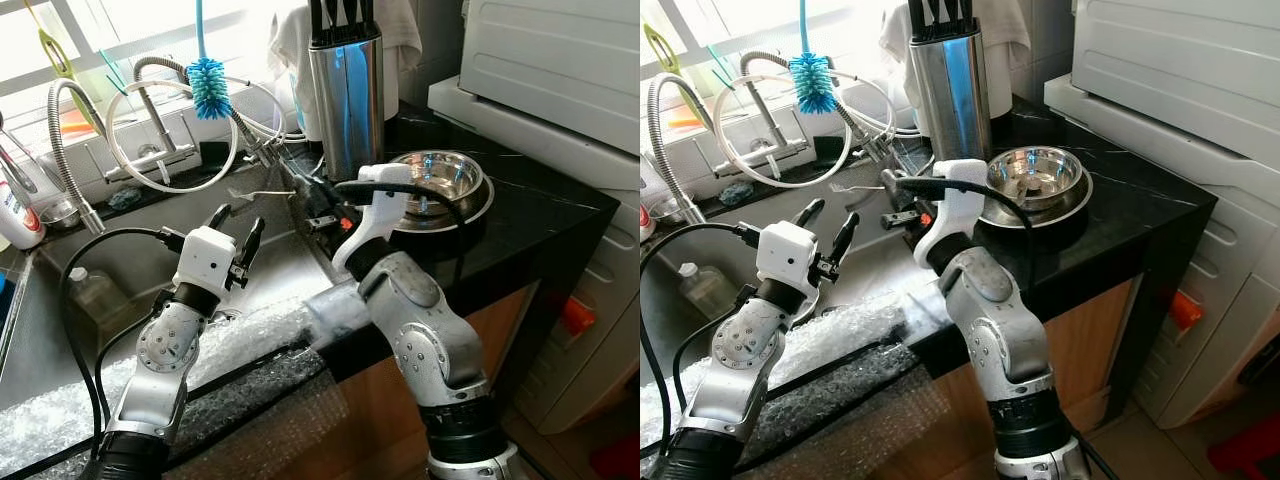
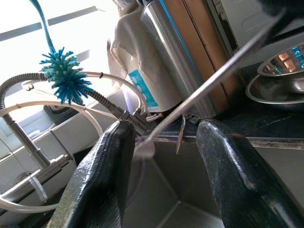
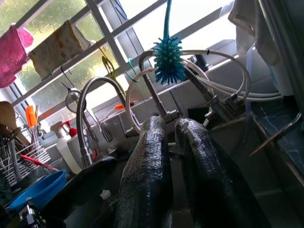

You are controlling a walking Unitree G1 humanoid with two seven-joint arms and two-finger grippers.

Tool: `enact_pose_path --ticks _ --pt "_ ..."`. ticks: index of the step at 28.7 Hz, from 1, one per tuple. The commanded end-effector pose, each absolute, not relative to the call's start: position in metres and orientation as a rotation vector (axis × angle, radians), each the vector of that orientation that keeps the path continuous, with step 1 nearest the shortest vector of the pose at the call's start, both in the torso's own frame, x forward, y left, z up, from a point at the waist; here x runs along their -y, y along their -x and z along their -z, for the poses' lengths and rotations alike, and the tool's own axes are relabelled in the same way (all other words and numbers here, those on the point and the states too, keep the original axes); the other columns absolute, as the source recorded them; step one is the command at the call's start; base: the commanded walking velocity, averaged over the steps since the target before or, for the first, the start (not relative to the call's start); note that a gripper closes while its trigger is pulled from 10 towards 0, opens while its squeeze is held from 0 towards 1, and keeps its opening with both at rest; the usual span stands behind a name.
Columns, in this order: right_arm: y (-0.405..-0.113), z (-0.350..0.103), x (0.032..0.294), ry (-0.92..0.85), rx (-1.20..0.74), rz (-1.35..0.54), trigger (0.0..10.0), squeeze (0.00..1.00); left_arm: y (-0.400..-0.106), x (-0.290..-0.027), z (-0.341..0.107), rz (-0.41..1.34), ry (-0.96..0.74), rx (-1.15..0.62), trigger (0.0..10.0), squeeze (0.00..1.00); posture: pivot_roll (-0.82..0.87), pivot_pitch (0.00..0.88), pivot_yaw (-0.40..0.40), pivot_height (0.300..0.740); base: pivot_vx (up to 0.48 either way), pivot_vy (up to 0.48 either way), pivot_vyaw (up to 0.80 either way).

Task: Kitchen organization

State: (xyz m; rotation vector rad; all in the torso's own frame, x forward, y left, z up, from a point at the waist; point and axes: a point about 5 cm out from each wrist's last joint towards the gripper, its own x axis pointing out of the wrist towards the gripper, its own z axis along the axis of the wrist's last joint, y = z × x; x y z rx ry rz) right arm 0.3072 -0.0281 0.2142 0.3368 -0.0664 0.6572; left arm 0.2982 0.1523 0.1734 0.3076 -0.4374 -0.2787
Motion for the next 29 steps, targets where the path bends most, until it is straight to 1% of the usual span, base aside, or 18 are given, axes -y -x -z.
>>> enact_pose_path --ticks 1,10,17,29 --pt "-0.3 -0.217 0.013 -0.398 0.053 -0.704 10.0 0.0 -0.299 -0.154 -0.18 0.267 -0.317 0.453 10.0 0.0 -0.13 0.0 0.166 0.74 0.0 0.0 0.0" --pt "-0.297 -0.215 0.008 -0.43 0.017 -0.734 10.0 0.0 -0.3 -0.154 -0.18 0.27 -0.315 0.452 10.0 0.0 -0.13 0.0 0.166 0.74 0.0 0.0 0.0" --pt "-0.29 -0.22 -0.001 -0.482 -0.002 -0.804 10.0 0.0 -0.301 -0.151 -0.178 0.285 -0.311 0.446 10.0 0.0 -0.14 0.0 0.167 0.74 0.0 0.0 0.0" --pt "-0.281 -0.223 -0.013 -0.493 -0.02 -0.883 10.0 0.0 -0.3 -0.146 -0.176 0.309 -0.306 0.437 10.0 0.0 -0.14 0.0 0.167 0.74 0.0 0.0 0.0"
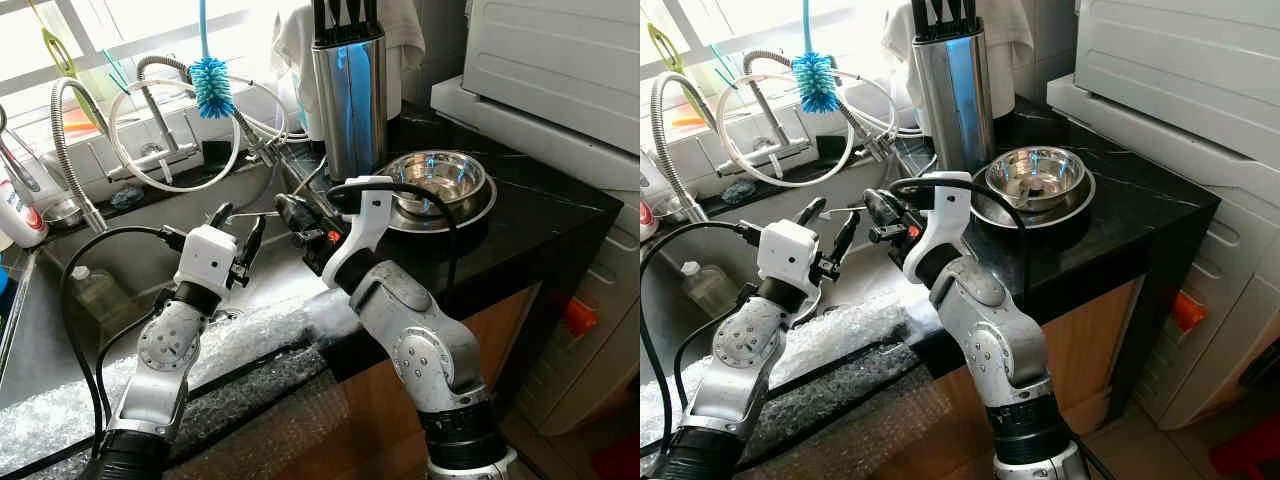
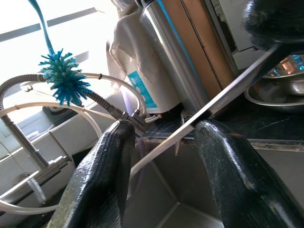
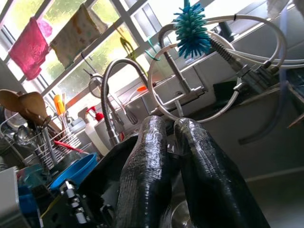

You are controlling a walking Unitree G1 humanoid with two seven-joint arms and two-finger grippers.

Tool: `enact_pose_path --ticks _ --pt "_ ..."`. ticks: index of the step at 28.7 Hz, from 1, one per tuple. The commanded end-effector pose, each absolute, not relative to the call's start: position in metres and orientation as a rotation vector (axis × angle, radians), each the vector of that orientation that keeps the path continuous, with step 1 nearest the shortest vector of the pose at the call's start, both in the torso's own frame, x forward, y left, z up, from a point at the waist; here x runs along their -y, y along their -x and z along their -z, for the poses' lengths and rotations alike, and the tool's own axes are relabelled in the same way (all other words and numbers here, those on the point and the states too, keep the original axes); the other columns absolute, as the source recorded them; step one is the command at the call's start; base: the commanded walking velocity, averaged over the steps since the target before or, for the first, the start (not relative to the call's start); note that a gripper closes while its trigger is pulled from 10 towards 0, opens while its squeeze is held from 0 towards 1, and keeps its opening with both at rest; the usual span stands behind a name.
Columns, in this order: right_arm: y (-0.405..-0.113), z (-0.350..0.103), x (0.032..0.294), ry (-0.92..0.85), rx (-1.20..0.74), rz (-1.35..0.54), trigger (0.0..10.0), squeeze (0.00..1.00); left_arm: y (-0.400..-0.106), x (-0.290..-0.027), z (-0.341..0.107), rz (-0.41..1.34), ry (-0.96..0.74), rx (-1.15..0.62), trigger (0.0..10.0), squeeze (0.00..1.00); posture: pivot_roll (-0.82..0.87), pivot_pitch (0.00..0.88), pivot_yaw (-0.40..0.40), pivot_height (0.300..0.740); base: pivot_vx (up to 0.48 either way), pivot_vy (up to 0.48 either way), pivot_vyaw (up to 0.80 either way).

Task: Kitchen organization

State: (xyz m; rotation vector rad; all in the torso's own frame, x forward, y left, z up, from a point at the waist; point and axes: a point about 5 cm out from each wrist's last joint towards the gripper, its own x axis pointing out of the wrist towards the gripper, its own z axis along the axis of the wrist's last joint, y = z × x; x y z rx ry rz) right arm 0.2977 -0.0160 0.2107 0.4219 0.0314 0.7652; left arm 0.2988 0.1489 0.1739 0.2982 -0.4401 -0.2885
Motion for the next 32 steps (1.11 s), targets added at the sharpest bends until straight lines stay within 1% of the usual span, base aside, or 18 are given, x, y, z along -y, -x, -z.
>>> enact_pose_path --ticks 1,7,28,29,30,31,32 --pt "-0.279 -0.222 -0.016 -0.505 -0.032 -0.9 10.0 0.0 -0.3 -0.145 -0.175 0.313 -0.305 0.431 10.0 0.0 -0.14 0.0 0.166 0.74 0.0 0.0 0.0" --pt "-0.277 -0.223 -0.018 -0.503 -0.028 -0.901 10.0 0.0 -0.3 -0.146 -0.171 0.314 -0.312 0.414 10.0 0.0 -0.14 0.0 0.167 0.74 0.0 0.0 0.0" --pt "-0.287 -0.227 -0.003 -0.461 0.0 -0.831 10.0 0.0 -0.302 -0.158 -0.163 0.262 -0.354 0.366 10.0 0.0 -0.14 0.0 0.164 0.74 0.0 0.0 0.0" --pt "-0.287 -0.227 -0.002 -0.462 0.001 -0.829 10.0 0.0 -0.302 -0.158 -0.163 0.262 -0.352 0.364 9.7 0.0 -0.14 0.0 0.166 0.74 0.0 0.0 0.0" --pt "-0.287 -0.227 -0.002 -0.462 0.002 -0.828 10.0 0.0 -0.302 -0.158 -0.163 0.262 -0.35 0.363 9.7 0.0 -0.14 0.0 0.166 0.74 0.0 0.0 0.0" --pt "-0.287 -0.227 -0.002 -0.463 0.004 -0.827 10.0 0.0 -0.302 -0.158 -0.162 0.262 -0.35 0.362 4.3 0.0 -0.14 0.0 0.166 0.74 0.0 0.0 0.0" --pt "-0.287 -0.228 -0.002 -0.467 0.007 -0.826 10.0 0.0 -0.302 -0.158 -0.162 0.264 -0.346 0.361 0.0 0.0 -0.14 0.0 0.167 0.74 0.0 0.0 0.0"
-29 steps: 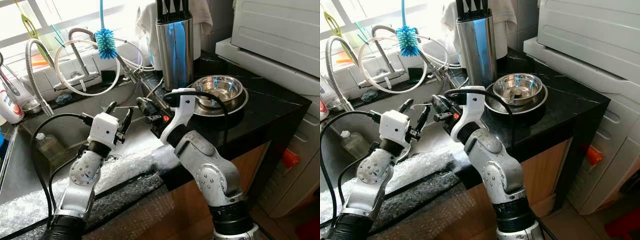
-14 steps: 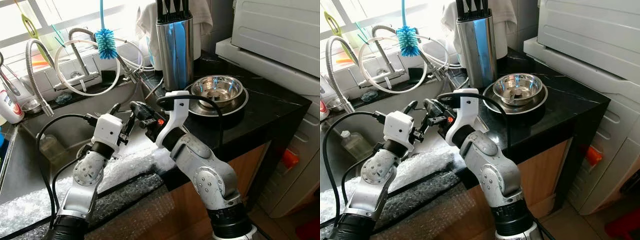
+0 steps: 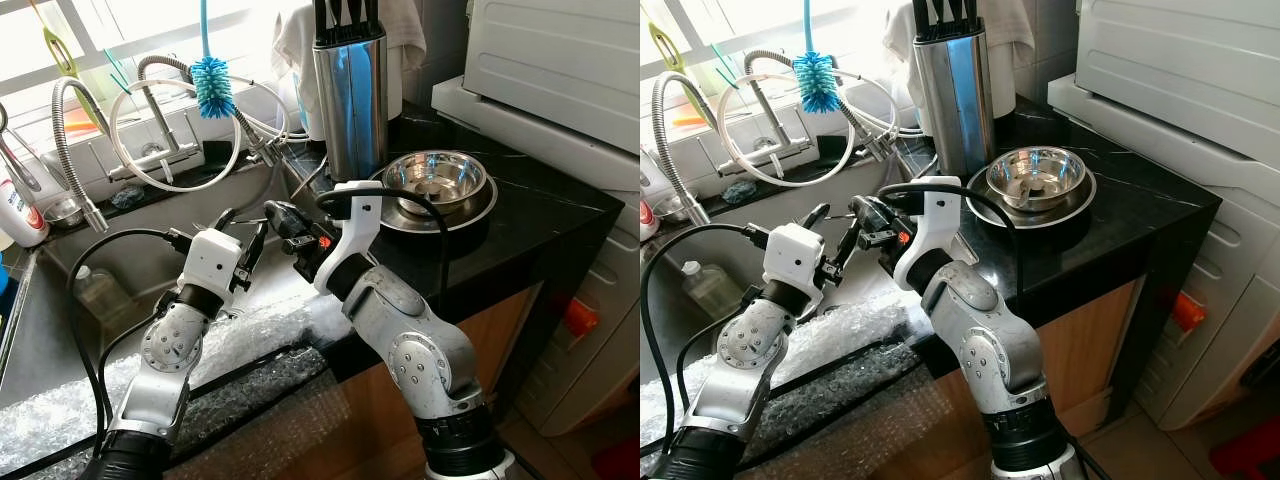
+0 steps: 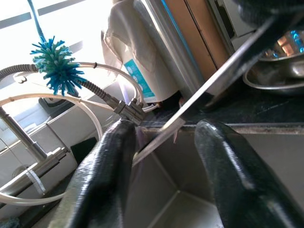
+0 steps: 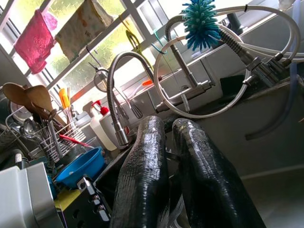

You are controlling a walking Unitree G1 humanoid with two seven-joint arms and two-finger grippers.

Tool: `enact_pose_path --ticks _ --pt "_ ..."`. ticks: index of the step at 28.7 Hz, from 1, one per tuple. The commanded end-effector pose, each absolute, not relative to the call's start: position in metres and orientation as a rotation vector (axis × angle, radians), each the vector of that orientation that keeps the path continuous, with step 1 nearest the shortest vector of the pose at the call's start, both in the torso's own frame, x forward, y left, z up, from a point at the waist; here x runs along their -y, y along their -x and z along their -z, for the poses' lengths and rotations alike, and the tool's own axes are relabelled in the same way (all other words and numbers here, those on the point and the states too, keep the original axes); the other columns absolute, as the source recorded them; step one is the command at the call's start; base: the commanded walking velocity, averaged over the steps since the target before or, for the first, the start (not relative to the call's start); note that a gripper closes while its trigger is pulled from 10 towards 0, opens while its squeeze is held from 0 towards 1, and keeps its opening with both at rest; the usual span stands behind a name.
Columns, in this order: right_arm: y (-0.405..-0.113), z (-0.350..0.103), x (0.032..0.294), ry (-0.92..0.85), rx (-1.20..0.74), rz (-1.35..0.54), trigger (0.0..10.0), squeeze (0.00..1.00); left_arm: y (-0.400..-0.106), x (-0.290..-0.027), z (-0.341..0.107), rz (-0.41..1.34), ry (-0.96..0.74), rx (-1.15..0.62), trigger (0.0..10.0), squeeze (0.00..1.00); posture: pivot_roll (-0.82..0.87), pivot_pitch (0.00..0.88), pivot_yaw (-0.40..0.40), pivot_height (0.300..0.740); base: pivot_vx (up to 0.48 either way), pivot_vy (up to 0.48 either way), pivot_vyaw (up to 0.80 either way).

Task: Kitchen organization

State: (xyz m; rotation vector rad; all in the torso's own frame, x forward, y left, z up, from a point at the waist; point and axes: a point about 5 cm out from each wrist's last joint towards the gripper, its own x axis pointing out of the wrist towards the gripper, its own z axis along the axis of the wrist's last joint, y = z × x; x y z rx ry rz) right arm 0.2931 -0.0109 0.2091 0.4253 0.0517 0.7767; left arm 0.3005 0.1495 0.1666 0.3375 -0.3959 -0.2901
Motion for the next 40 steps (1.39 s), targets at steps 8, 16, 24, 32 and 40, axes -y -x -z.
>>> enact_pose_path --ticks 8,16,24,32,40 --pt "-0.2865 -0.2284 -0.0023 -0.467 0.006 -0.827 10.0 0.0 -0.302 -0.1575 -0.161 0.261 -0.347 0.357 0.0 0.0 -0.14 0.0 0.166 0.74 0.0 0.0 0.0" --pt "-0.2865 -0.2273 -0.0027 -0.466 0.004 -0.826 10.0 0.0 -0.3049 -0.1586 -0.1624 0.247 -0.343 0.36 0.0 0.0 -0.14 0.0 0.167 0.74 0.0 0.0 0.0" --pt "-0.2872 -0.228 -0.0013 -0.449 0.013 -0.819 10.0 0.0 -0.3047 -0.16 -0.1612 0.244 -0.345 0.356 0.0 0.0 -0.14 0.0 0.166 0.74 0.0 0.0 0.0" --pt "-0.2867 -0.2284 -0.0023 -0.452 0.018 -0.836 10.0 1.0 -0.3052 -0.1607 -0.1608 0.234 -0.341 0.356 0.0 0.0 -0.14 0.0 0.165 0.74 0.0 0.0 0.0" --pt "-0.2858 -0.2299 -0.001 -0.43 0.031 -0.834 10.0 1.0 -0.3056 -0.1614 -0.1607 0.225 -0.333 0.353 0.0 0.0 -0.15 0.0 0.165 0.74 0.0 0.0 0.0"
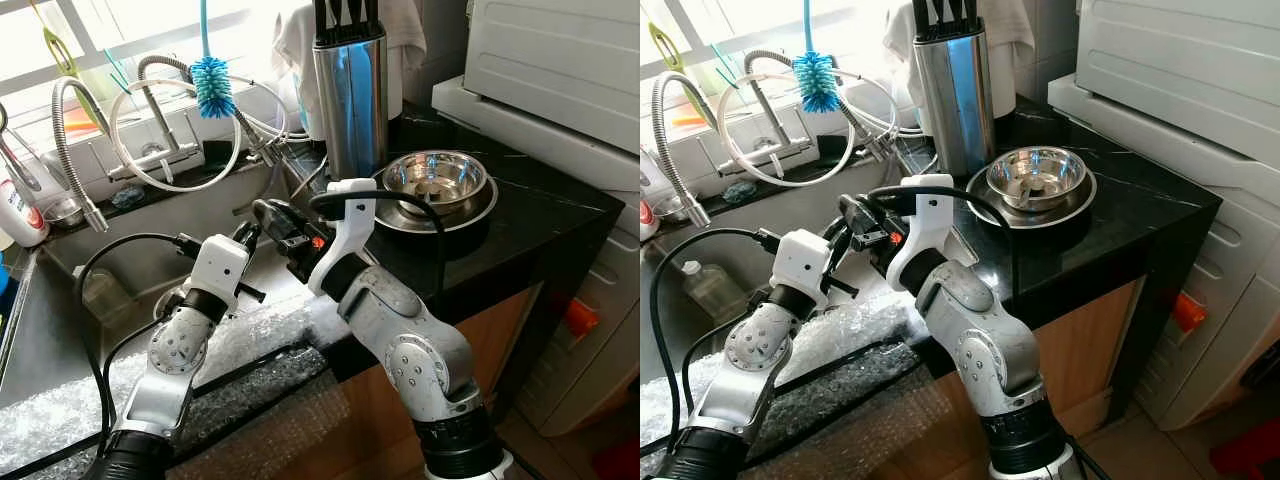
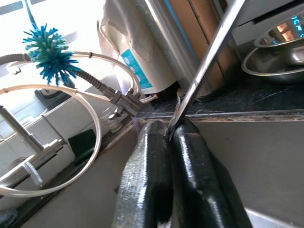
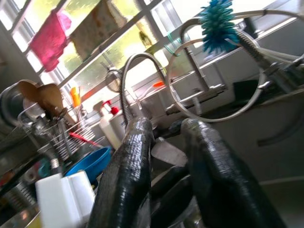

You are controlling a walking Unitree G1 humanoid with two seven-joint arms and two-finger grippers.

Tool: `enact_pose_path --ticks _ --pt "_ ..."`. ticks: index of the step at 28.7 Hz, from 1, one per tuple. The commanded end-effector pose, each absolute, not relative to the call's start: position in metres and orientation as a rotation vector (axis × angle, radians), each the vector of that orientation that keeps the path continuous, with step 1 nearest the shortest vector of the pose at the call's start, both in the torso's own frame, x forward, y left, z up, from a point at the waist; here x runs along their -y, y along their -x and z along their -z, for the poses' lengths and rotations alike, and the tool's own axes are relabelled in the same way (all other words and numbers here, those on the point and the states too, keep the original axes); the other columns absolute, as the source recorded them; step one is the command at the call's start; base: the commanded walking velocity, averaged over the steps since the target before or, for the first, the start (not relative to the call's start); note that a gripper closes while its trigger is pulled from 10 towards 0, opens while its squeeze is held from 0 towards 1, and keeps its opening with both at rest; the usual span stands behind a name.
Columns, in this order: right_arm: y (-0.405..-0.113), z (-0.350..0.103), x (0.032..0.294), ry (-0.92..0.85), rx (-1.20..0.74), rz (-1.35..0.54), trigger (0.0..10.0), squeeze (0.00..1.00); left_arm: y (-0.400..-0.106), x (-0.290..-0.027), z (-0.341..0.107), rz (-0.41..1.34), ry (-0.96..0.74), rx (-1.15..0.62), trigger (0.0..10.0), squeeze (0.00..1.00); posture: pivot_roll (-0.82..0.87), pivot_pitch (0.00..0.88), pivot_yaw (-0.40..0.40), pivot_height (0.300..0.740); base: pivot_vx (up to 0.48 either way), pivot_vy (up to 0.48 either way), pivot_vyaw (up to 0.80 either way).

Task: Kitchen organization

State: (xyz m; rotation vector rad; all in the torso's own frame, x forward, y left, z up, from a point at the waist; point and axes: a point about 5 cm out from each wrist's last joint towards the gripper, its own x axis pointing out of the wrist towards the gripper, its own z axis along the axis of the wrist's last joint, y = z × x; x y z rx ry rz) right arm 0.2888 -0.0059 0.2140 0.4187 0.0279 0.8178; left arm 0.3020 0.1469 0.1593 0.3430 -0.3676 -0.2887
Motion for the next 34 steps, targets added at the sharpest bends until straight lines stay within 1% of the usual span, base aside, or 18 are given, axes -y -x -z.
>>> enact_pose_path --ticks 1,3,4,5,11,13,14,20,21,22,23,26,28,29,34 --pt "-0.286 -0.23 -0.001 -0.43 0.031 -0.834 10.0 1.0 -0.306 -0.161 -0.161 0.225 -0.333 0.353 0.0 0.0 -0.15 0.0 0.165 0.74 0.0 0.0 0.0" --pt "-0.286 -0.23 0.001 -0.399 0.037 -0.813 10.0 1.0 -0.306 -0.162 -0.161 0.219 -0.328 0.351 0.0 0.0 -0.15 0.0 0.164 0.74 0.0 0.0 0.0" --pt "-0.286 -0.23 0.002 -0.365 0.043 -0.8 10.0 0.71 -0.307 -0.163 -0.161 0.214 -0.329 0.351 0.0 0.0 -0.15 0.0 0.164 0.74 0.0 0.0 0.0" --pt "-0.285 -0.229 0.003 -0.343 0.046 -0.793 10.0 0.0 -0.307 -0.163 -0.161 0.21 -0.328 0.35 0.0 0.0 -0.15 0.0 0.164 0.74 0.0 0.0 0.0" --pt "-0.275 -0.227 0.011 -0.277 0.063 -0.767 10.0 0.0 -0.309 -0.166 -0.16 0.189 -0.312 0.342 0.0 0.0 -0.16 0.0 0.168 0.74 0.0 0.0 0.0" --pt "-0.273 -0.227 0.015 -0.227 0.085 -0.735 10.0 0.0 -0.309 -0.166 -0.16 0.18 -0.307 0.338 0.0 0.0 -0.16 0.0 0.168 0.74 0.0 0.0 0.0" --pt "-0.271 -0.228 0.019 -0.145 0.12 -0.717 10.0 0.0 -0.31 -0.167 -0.159 0.173 -0.304 0.336 0.0 0.0 -0.16 0.0 0.169 0.74 0.0 0.0 0.0" --pt "-0.264 -0.228 0.034 -0.01 0.226 -0.606 10.0 0.0 -0.312 -0.171 -0.159 0.14 -0.289 0.327 0.0 0.0 -0.17 0.0 0.17 0.74 0.0 0.0 0.0" --pt "-0.265 -0.226 0.042 0.021 0.246 -0.536 10.0 0.0 -0.313 -0.173 -0.158 0.13 -0.28 0.324 0.0 0.0 -0.17 0.0 0.17 0.74 0.0 0.0 0.0" --pt "-0.265 -0.226 0.042 0.021 0.246 -0.536 10.0 0.0 -0.313 -0.173 -0.158 0.13 -0.28 0.324 0.0 0.0 -0.17 0.0 0.17 0.74 0.0 0.0 0.0" --pt "-0.265 -0.222 0.055 0.097 0.279 -0.43 10.0 0.0 -0.313 -0.174 -0.158 0.119 -0.274 0.321 0.0 0.0 -0.17 0.0 0.169 0.74 0.0 0.0 0.0" --pt "-0.261 -0.21 0.079 0.249 0.317 -0.283 10.0 0.0 -0.314 -0.178 -0.157 0.096 -0.262 0.314 0.0 0.0 -0.17 0.0 0.17 0.74 0.0 0.0 0.0" --pt "-0.258 -0.205 0.085 0.3 0.328 -0.255 10.0 0.0 -0.314 -0.179 -0.157 0.092 -0.258 0.312 0.0 0.0 -0.17 0.0 0.17 0.74 0.0 0.0 0.0" --pt "-0.253 -0.198 0.092 0.349 0.339 -0.228 10.0 0.0 -0.315 -0.18 -0.157 0.089 -0.257 0.312 0.0 0.0 -0.17 0.0 0.172 0.74 0.0 0.0 0.0" --pt "-0.242 -0.186 0.103 0.392 0.347 -0.178 10.0 0.0 -0.315 -0.18 -0.157 0.084 -0.255 0.31 0.0 0.0 -0.18 0.0 0.174 0.74 0.0 0.0 0.0"
